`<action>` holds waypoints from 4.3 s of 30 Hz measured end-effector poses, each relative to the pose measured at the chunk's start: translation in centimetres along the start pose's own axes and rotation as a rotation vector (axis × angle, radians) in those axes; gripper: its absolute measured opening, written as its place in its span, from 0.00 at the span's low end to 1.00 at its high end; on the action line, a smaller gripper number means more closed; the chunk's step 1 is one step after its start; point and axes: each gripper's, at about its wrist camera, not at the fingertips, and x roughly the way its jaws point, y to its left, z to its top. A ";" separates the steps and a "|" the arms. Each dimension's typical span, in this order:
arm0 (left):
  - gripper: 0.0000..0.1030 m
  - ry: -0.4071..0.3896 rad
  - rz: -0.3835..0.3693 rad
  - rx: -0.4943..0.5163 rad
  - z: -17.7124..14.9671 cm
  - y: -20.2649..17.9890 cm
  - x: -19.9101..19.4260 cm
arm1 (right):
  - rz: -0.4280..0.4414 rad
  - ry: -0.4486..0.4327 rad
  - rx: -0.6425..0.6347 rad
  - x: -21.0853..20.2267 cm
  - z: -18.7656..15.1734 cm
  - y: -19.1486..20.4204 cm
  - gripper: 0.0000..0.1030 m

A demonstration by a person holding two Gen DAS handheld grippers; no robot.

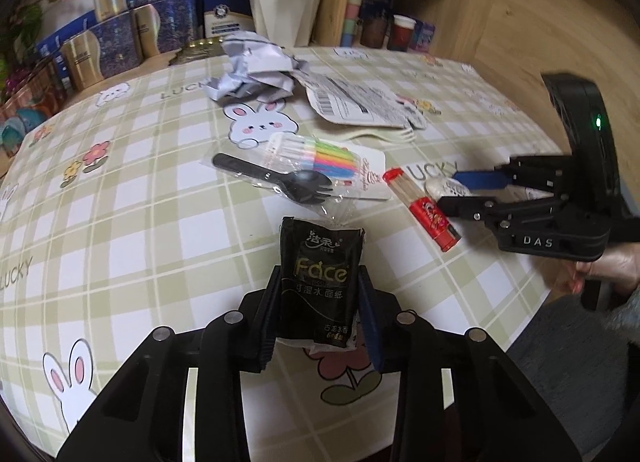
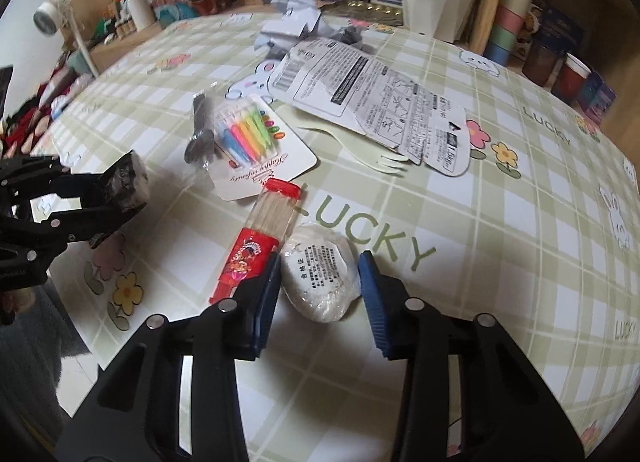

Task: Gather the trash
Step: 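Grasp the white round packet with the right gripper while the left gripper lifts the tissue pack, then drop the tissue pack into the bin with the left gripper while the right carries the white packet, then open the right gripper over the bin to drop the white round packet, then move both open grippers from the bin back over the table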

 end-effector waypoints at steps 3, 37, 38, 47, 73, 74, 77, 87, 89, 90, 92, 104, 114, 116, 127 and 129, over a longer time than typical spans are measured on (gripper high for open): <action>0.33 -0.014 -0.001 -0.015 -0.1 0.1 -0.9 | 0.008 -0.031 0.038 -0.9 -0.5 0.0 0.40; 0.33 -0.003 -0.081 -0.003 -10.8 -5.4 -10.5 | 0.151 -0.219 0.108 -13.0 -9.4 6.8 0.40; 0.33 0.006 -0.084 -0.003 -11.1 -5.4 -10.2 | 0.153 -0.217 0.109 -13.0 -9.6 6.8 0.40; 0.34 0.078 -0.114 0.011 -12.2 -6.5 -7.6 | 0.175 -0.208 0.124 -12.8 -10.3 6.8 0.40; 0.94 -0.201 0.143 -0.036 -9.8 -3.6 -13.6 | 0.195 -0.150 0.105 -11.1 -11.0 8.3 0.40; 0.94 -0.208 0.150 -0.044 -9.8 -3.3 -13.8 | 0.194 -0.144 0.103 -11.0 -11.0 8.4 0.40; 0.94 -0.229 0.166 -0.072 -10.2 -2.5 -14.4 | 0.193 -0.128 0.097 -10.7 -11.1 8.9 0.40; 0.94 -0.246 0.223 -0.144 -11.6 -0.2 -15.3 | 0.191 -0.049 0.062 -8.6 -11.0 10.7 0.40; 0.94 -0.247 0.229 -0.156 -11.8 0.2 -15.3 | 0.189 -0.030 0.044 -7.9 -10.8 11.3 0.40; 0.94 -0.247 0.233 -0.162 -11.9 0.5 -15.3 | 0.187 -0.022 0.033 -7.6 -10.7 11.6 0.40; 0.94 -0.244 0.237 -0.169 -12.0 0.7 -15.2 | 0.183 -0.008 0.015 -6.9 -10.4 12.0 0.40; 0.94 -0.256 0.249 -0.188 -12.2 1.5 -14.9 | 0.193 0.027 -0.072 -4.6 -8.7 14.5 0.40; 0.94 -0.267 0.233 -0.202 -12.4 1.8 -15.2 | 0.169 -0.065 -0.053 -6.3 -7.7 13.8 0.53; 0.94 -0.271 0.235 -0.205 -12.4 1.9 -15.3 | 0.152 -0.091 -0.039 -7.0 -7.6 13.4 0.63; 0.94 -0.299 0.276 -0.218 -12.0 2.0 -16.3 | -0.019 -0.245 0.097 -11.1 -6.6 9.4 0.94; 0.94 -0.303 0.281 -0.216 -11.8 1.9 -16.5 | -0.036 -0.259 0.123 -11.6 -6.6 8.6 0.94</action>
